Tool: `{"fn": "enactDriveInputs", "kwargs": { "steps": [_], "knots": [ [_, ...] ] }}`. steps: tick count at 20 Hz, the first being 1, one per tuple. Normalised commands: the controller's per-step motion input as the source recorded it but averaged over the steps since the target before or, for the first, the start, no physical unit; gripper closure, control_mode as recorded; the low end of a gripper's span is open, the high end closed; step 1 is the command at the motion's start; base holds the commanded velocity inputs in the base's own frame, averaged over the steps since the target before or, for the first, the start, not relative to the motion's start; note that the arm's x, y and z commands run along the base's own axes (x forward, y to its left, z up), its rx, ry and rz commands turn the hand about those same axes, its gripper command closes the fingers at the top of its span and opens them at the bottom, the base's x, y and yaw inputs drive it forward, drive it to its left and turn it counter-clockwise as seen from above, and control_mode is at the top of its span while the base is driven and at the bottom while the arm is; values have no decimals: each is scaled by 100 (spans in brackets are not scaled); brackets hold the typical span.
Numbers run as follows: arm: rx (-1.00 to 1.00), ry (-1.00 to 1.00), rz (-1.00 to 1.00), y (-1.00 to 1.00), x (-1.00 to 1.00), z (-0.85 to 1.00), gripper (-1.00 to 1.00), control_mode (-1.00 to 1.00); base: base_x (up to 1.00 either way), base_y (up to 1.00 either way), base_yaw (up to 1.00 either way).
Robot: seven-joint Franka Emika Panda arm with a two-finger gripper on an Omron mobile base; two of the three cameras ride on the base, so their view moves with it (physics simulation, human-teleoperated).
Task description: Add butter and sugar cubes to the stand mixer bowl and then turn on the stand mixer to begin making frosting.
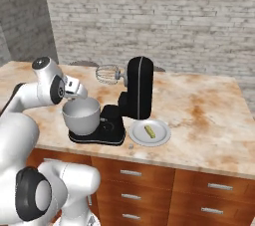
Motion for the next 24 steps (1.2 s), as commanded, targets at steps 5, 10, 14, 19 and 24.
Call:
{"fn": "enactDriveInputs", "kwargs": {
  "steps": [5, 10, 14, 19, 24],
  "knots": [
    [0, 1, 0, -31, 11, -29, 100, -100, 0, 0, 0],
    [0, 9, 0, -15, 19, -48, 100, -100, 0, 0, 0],
    [0, 12, 0, 0, 23, -46, 100, -100, 0, 0, 0],
    [0, 14, 0, 0, 34, -35, 100, -100, 0, 0, 0],
    [0, 15, 0, 0, 27, -34, 100, -100, 0, 0, 0]
  ]
}}
